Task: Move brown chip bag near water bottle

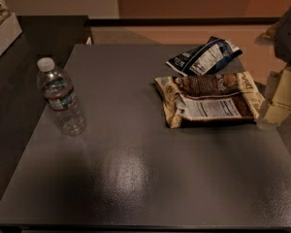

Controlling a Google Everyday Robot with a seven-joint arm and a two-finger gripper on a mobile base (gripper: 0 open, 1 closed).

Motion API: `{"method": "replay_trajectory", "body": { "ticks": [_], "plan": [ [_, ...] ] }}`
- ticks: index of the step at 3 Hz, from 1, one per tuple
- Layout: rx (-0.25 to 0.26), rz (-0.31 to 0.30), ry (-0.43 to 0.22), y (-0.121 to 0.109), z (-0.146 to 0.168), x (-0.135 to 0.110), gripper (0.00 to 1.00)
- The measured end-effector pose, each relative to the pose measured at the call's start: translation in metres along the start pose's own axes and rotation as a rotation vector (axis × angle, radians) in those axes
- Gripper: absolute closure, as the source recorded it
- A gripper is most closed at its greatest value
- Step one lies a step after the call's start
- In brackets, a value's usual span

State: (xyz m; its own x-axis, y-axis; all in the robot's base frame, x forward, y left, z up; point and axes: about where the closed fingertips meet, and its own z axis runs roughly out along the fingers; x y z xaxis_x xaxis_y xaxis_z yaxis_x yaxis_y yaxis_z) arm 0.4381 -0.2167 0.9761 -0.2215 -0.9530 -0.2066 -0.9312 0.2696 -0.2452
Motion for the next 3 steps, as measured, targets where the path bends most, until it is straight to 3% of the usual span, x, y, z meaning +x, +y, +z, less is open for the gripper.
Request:
{"method": "replay_trajectory", "body": {
  "ticks": [1,3],
  "plan": [
    [0.0,0.0,0.0,0.0,0.0,0.0,0.0],
    [-0.072,-0.031,-0.074,-0.03,0.04,-0.033,0.0]
  ]
}}
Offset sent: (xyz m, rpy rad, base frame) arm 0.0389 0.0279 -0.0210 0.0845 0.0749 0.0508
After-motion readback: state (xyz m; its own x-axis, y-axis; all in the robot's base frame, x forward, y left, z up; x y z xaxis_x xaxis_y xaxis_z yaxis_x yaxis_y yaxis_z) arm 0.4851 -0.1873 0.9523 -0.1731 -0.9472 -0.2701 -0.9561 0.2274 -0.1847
